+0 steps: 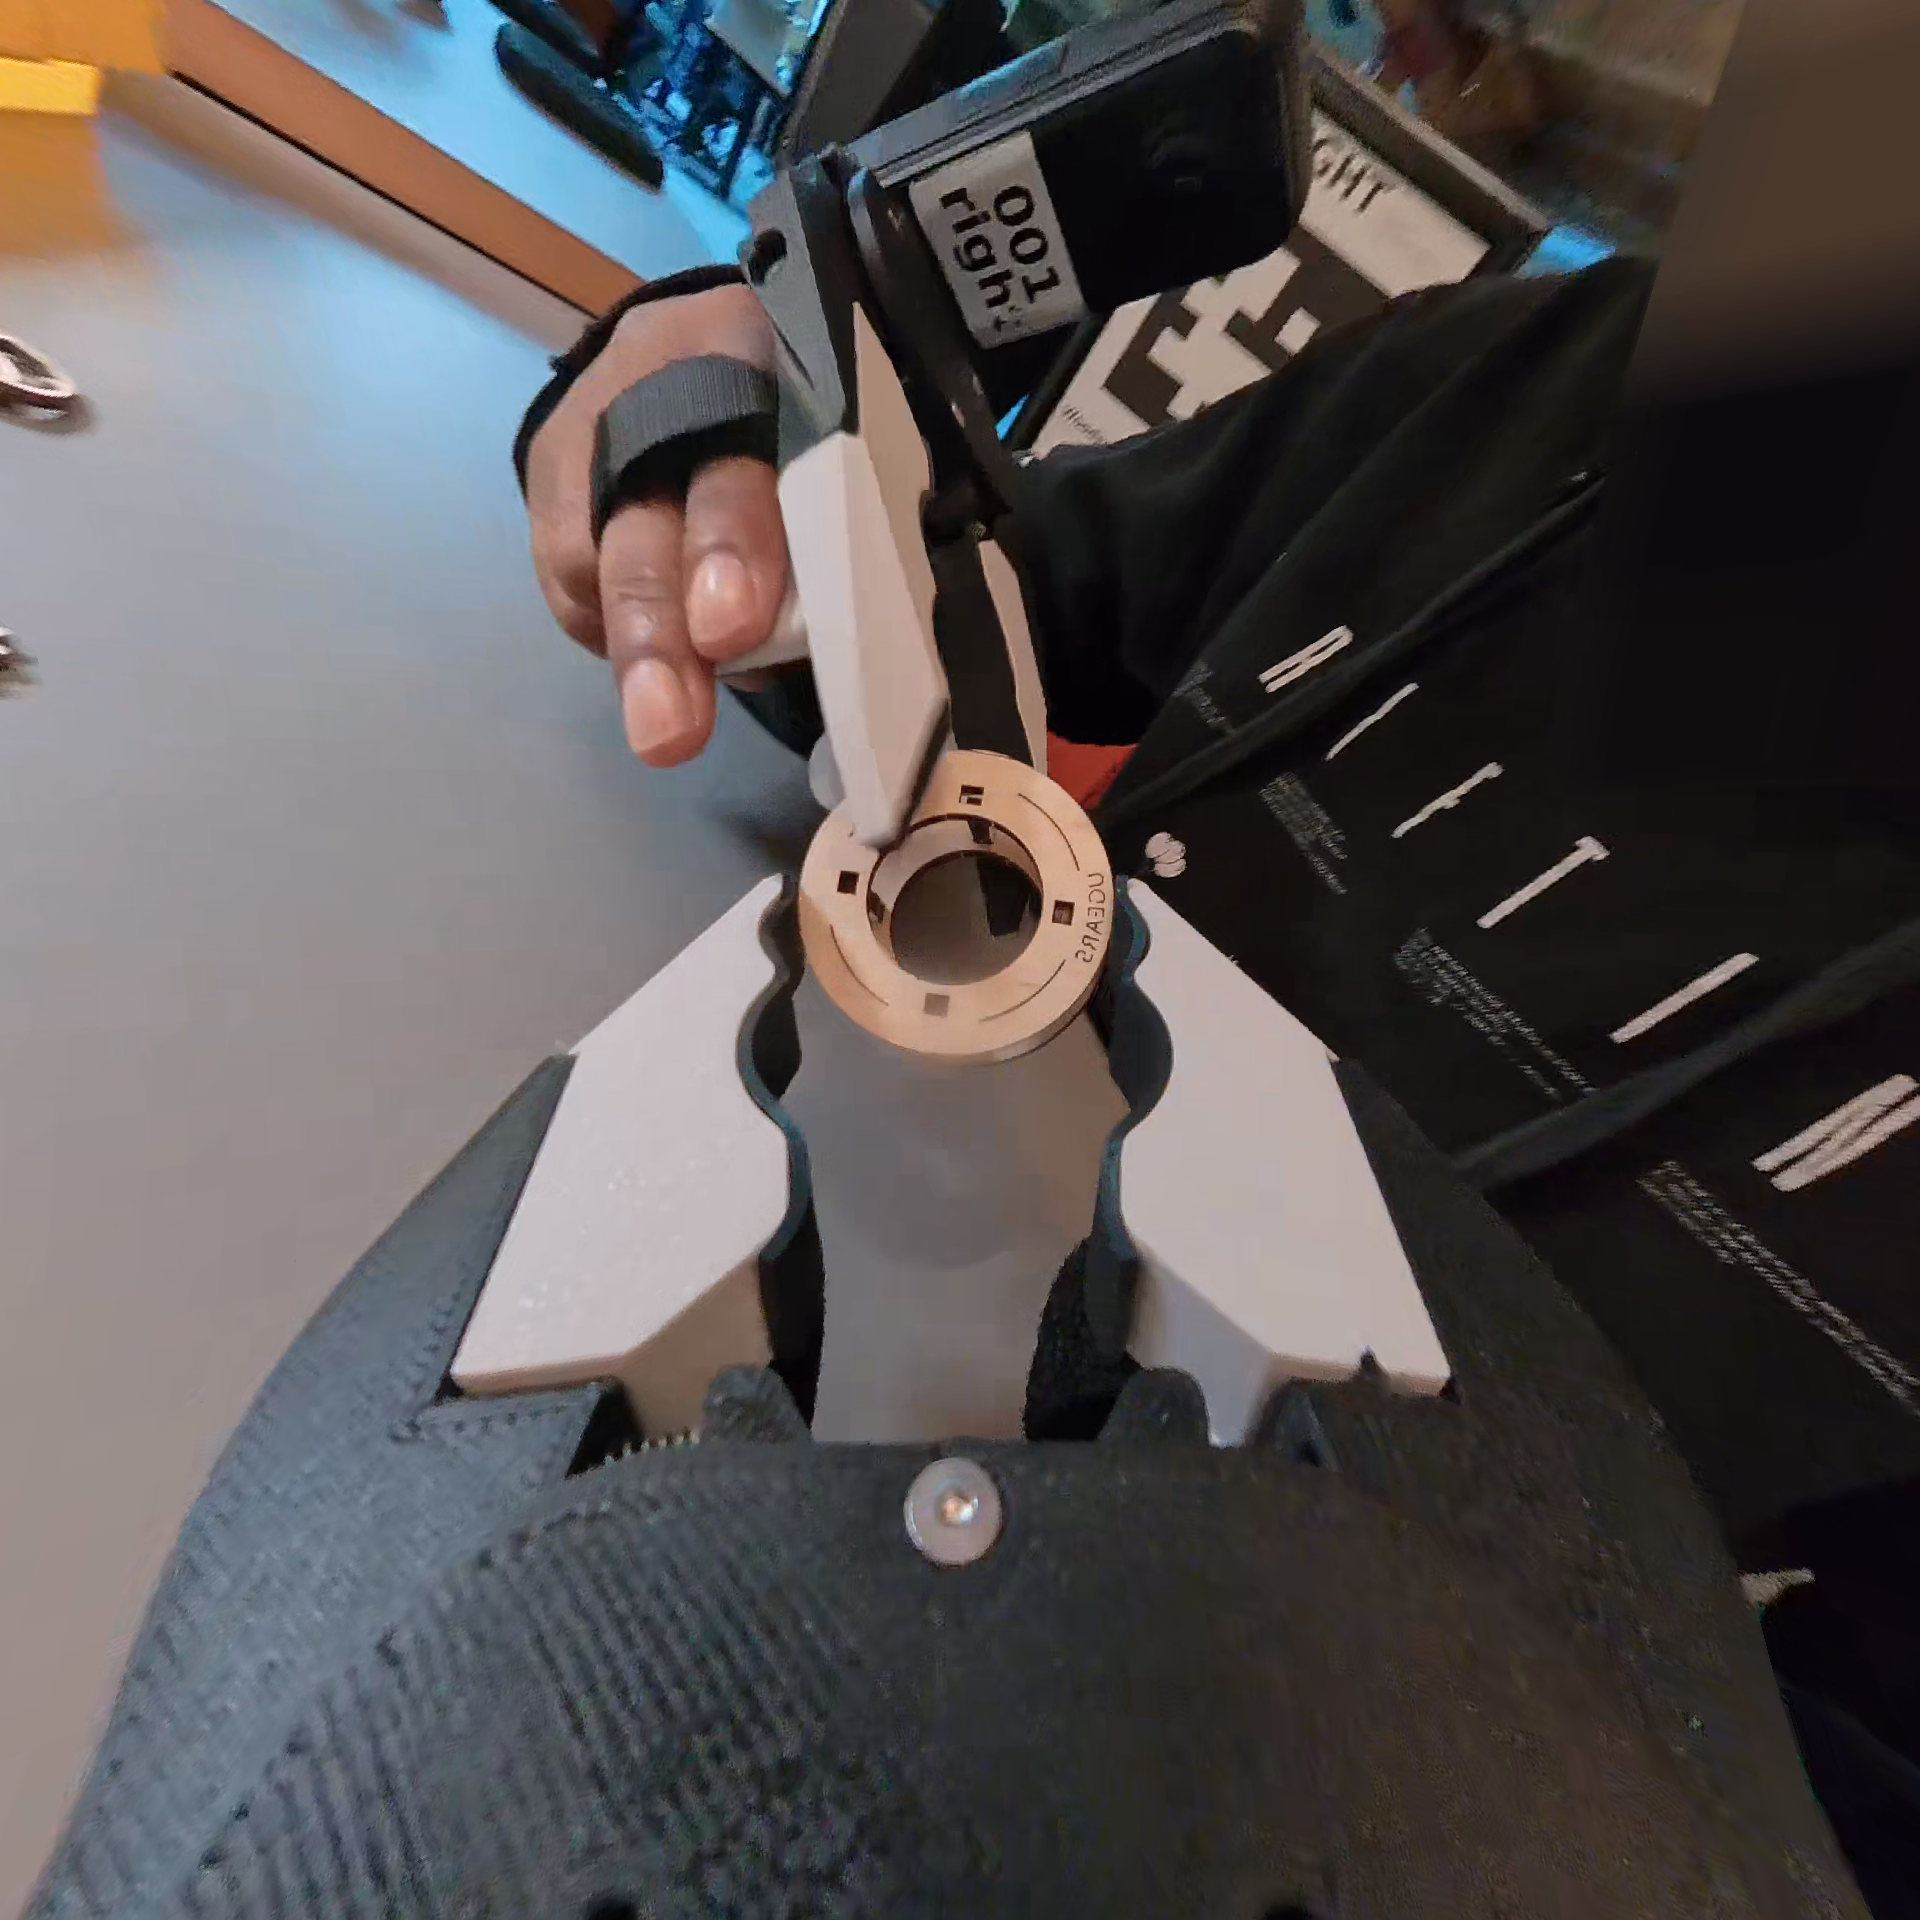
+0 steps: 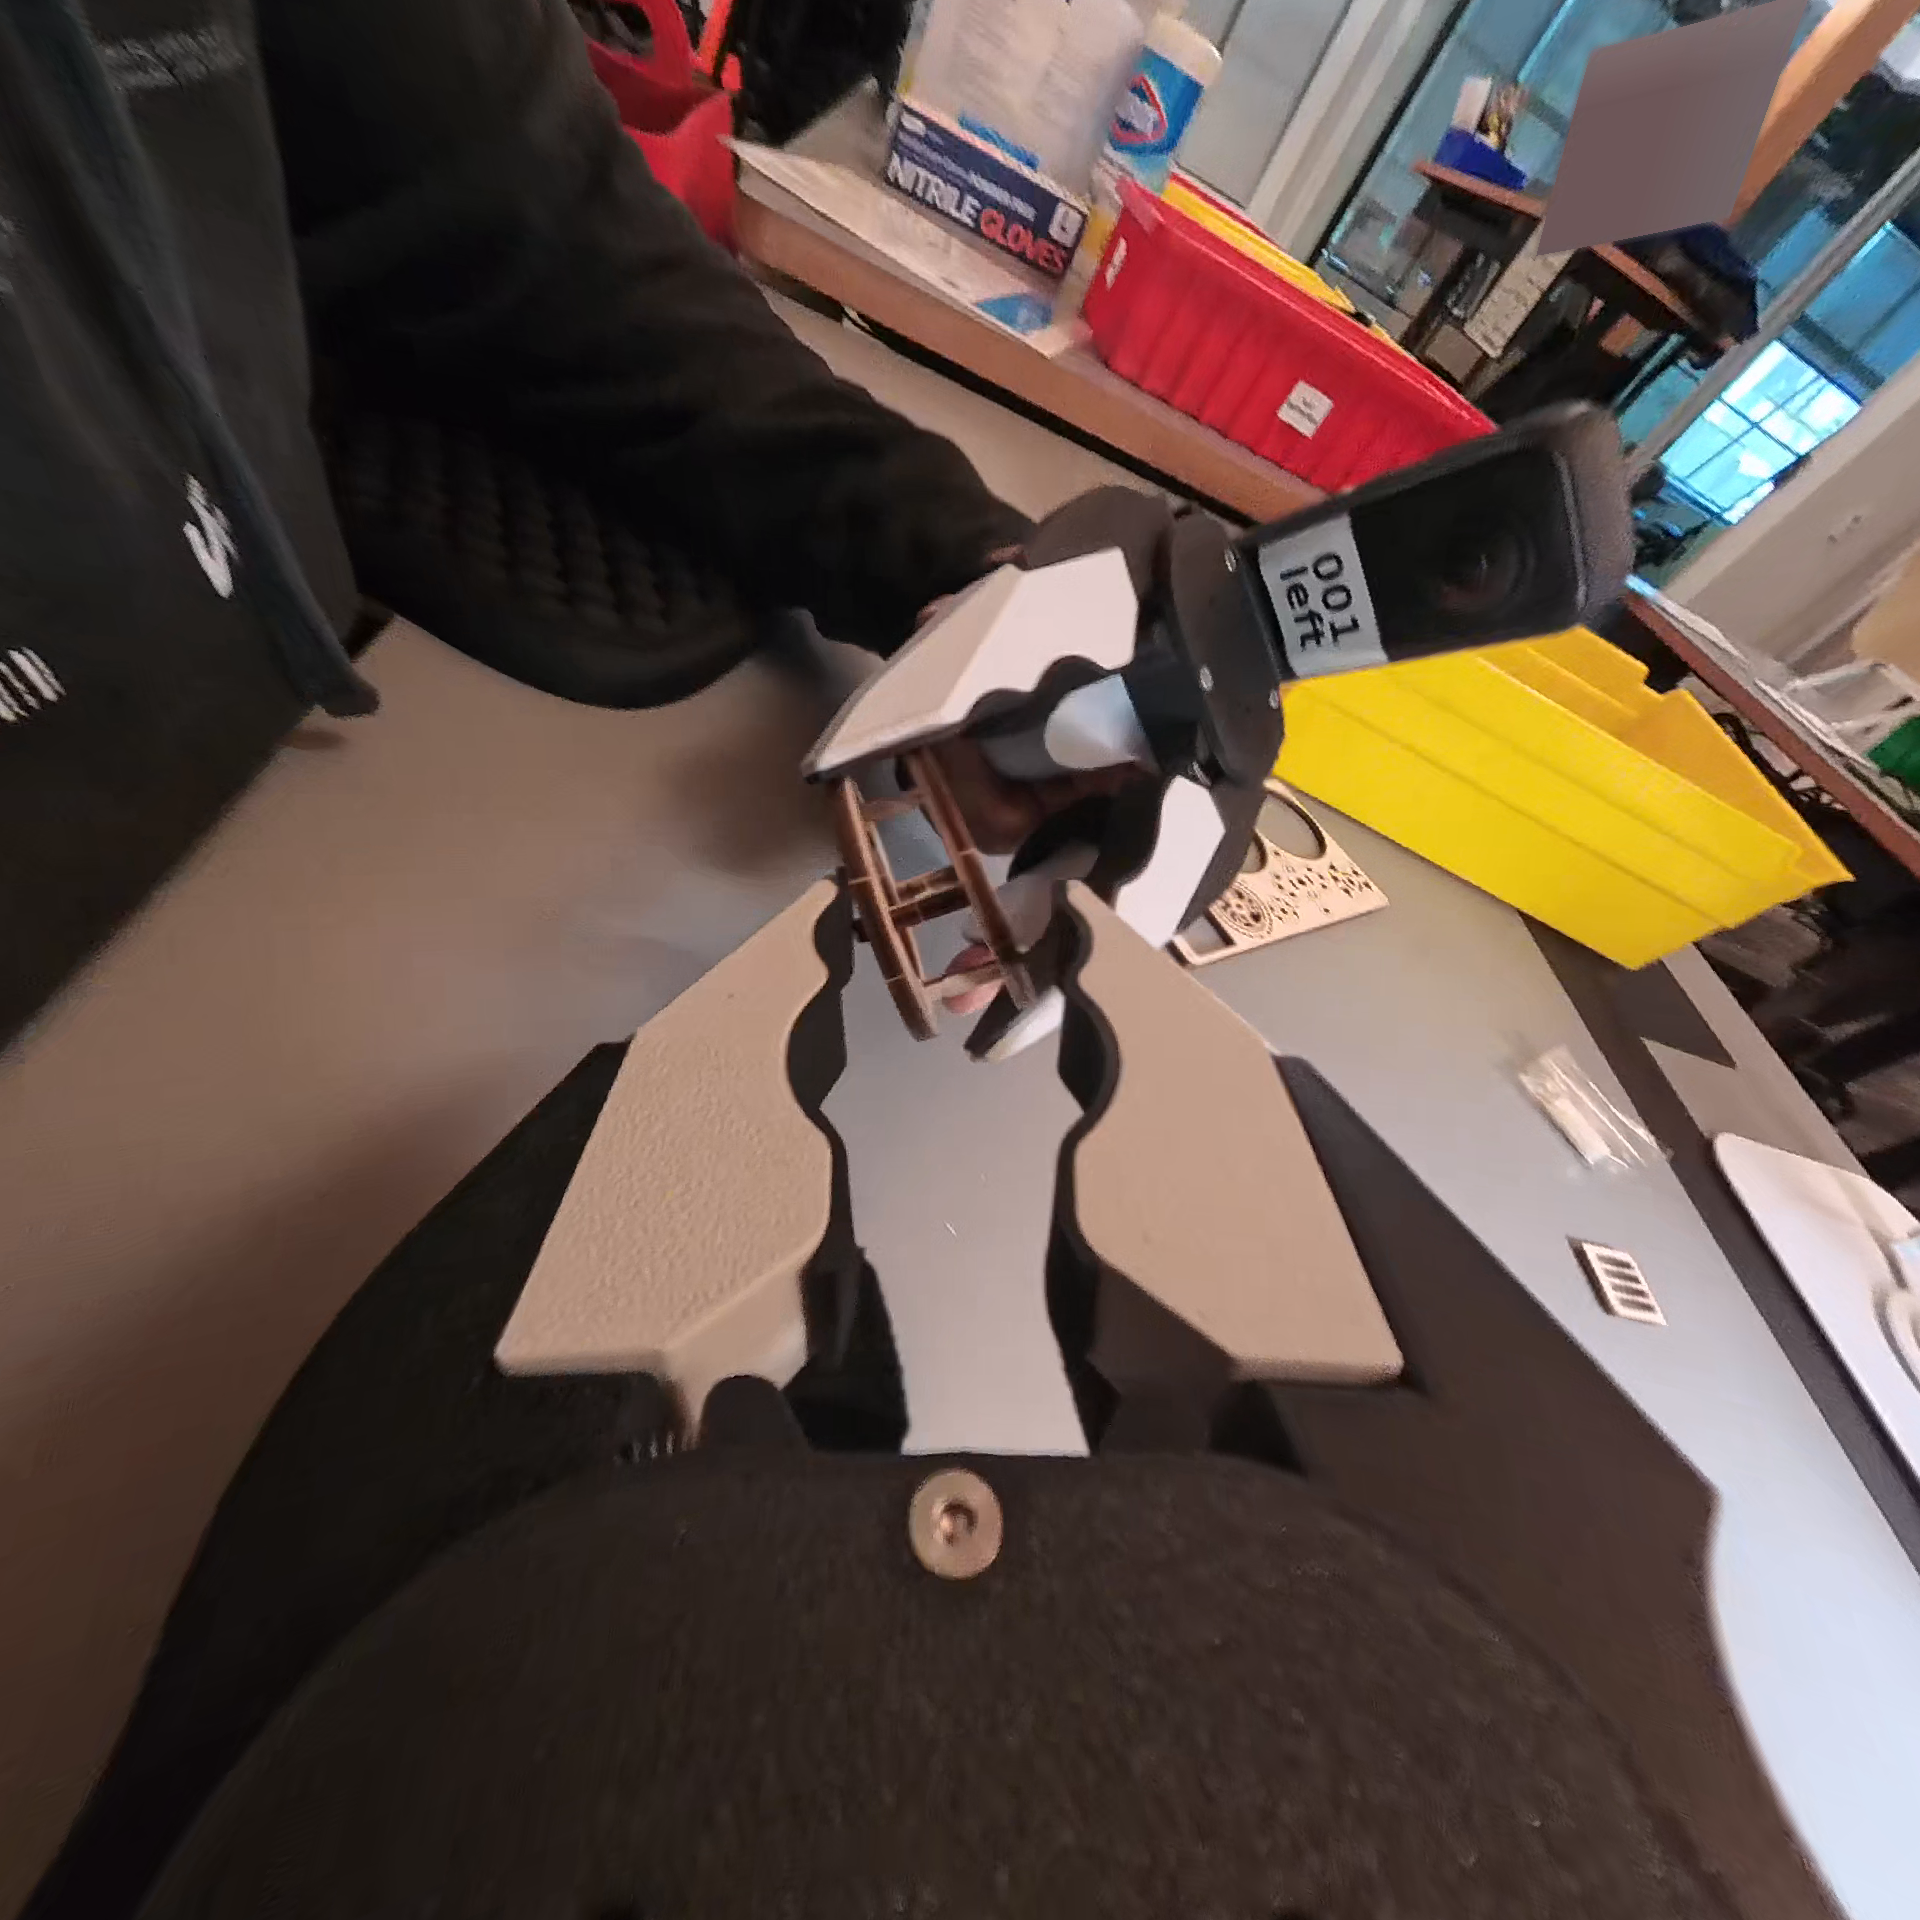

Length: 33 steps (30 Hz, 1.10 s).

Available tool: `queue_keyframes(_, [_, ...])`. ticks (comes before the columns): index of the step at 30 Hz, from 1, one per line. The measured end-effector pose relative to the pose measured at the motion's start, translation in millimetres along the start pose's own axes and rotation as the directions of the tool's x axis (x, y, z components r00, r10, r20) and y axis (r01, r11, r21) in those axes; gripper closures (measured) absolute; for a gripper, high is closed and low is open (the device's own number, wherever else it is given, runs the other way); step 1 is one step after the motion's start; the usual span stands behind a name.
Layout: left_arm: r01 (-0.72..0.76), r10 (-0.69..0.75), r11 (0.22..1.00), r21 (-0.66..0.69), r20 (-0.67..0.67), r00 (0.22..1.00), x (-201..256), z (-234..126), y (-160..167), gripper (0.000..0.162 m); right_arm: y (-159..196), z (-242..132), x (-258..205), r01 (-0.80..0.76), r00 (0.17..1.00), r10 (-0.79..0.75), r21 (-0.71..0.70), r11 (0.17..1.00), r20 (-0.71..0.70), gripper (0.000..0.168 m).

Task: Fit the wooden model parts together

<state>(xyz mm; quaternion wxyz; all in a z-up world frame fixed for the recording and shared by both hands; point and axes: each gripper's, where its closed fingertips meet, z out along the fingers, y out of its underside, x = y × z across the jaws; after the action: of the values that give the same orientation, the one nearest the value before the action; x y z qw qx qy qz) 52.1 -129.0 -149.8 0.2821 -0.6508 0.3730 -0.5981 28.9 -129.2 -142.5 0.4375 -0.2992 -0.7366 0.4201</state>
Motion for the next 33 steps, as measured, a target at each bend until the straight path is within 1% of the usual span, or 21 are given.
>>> queue_keyframes(1, [0.015, -0.015, 1.0, 0.017, -0.021, 1.0, 2.2, 0.1, -2.1, 0.104, -2.9, -0.9, -1.2, -0.012, 1.0, 0.012, 0.01, 1.0, 0.006, 0.139])
queue_keyframes(4, [0.045, -0.043, 0.998, 0.048, -0.042, 0.998, 3.8, -1.8, -6.4, 0.104, -3.0, -2.8, 0.4, -0.042, 0.999, 0.042, 0.001, 0.999, 0.001, 0.139])
queue_keyframes(6, [0.007, -0.008, 0.999, 0.033, 0.028, 1.0, -1.0, -3.5, -5.6, 0.103, 0.3, -4.3, 3.3, -0.085, 0.996, 0.085, -0.01, 0.996, -0.005, 0.14])
queue_keyframes(8, [-0.079, 0.078, 0.997, -0.001, 0.148, 0.986, -6.5, -8.2, -6.6, 0.1, 7.7, -5.6, 9.8, -0.152, 0.988, 0.151, -0.039, 0.988, -0.025, 0.14])
queue_keyframes(9, [-0.123, 0.126, 0.992, -0.029, 0.208, 0.97, -8.6, -10.3, -6.7, 0.099, 11.5, -6.0, 12.8, -0.192, 0.981, 0.19, -0.054, 0.98, -0.033, 0.14])
queue_keyframes(12, [-0.259, 0.294, 0.955, -0.142, 0.367, 0.882, -15.9, -13.3, -5.5, 0.108, 22.1, -4.7, 19.2, -0.294, 0.955, 0.29, -0.099, 0.951, -0.055, 0.14])
queue_keyframes(14, [-0.324, 0.39, 0.92, -0.22, 0.447, 0.805, -23.3, -14.1, -4.7, 0.121, 23.9, -2.6, 18.6, -0.345, 0.939, 0.342, -0.102, 0.933, -0.046, 0.141])
queue_keyframes(15, [-0.338, 0.421, 0.906, -0.254, 0.467, 0.778, -26.5, -14.6, -2.7, 0.131, 23.4, -1.7, 18.4, -0.366, 0.931, 0.363, -0.095, 0.926, -0.041, 0.141])
queue_keyframes(17, [-0.356, 0.442, 0.896, -0.266, 0.46, 0.77, -26.6, -13.3, -0.4, 0.139, 25.3, -1.5, 19.7, -0.381, 0.925, 0.378, -0.092, 0.92, -0.045, 0.141])
queue_keyframes(20, [-0.399, 0.452, 0.892, -0.213, 0.42, 0.787, -19.7, -12.6, -2.5, 0.139, 19.4, -3.0, 13.1, -0.361, 0.932, 0.362, -0.048, 0.931, 0.016, 0.141])
queue_keyframes(22, [-0.456, 0.496, 0.868, -0.197, 0.381, 0.78, -12.7, -11.6, -1.1, 0.14, 12.2, -5.3, 7.3, -0.341, 0.938, 0.34, -0.005, 0.94, 0.068, 0.141])
queue_keyframes(24, [-0.495, 0.522, 0.852, -0.17, 0.342, 0.781, -5.6, -9.6, 0.1, 0.14, 9.9, -6.5, 3.2, -0.324, 0.942, 0.321, 0.012, 0.946, 0.101, 0.137])
queue_keyframes(25, [-0.498, 0.518, 0.854, -0.15, 0.325, 0.791, -2.8, -8.7, 0.1, 0.14, 9.2, -6.5, 2.0, -0.319, 0.943, 0.316, 0.019, 0.947, 0.11, 0.137])
queue_keyframes(28, [-0.493, 0.505, 0.861, -0.123, 0.311, 0.805, -3.4, -8.9, 0.5, 0.14, 4.5, -6.5, 0.4, -0.303, 0.948, 0.295, 0.049, 0.952, 0.122, 0.145])
queue_keyframes(33, [-0.471, 0.467, 0.88, -0.061, 0.293, 0.834, -2.1, -9.3, -2.7, 0.14, -0.7, -7.5, 4.2, -0.304, 0.949, 0.298, 0.059, 0.951, 0.102, 0.146])
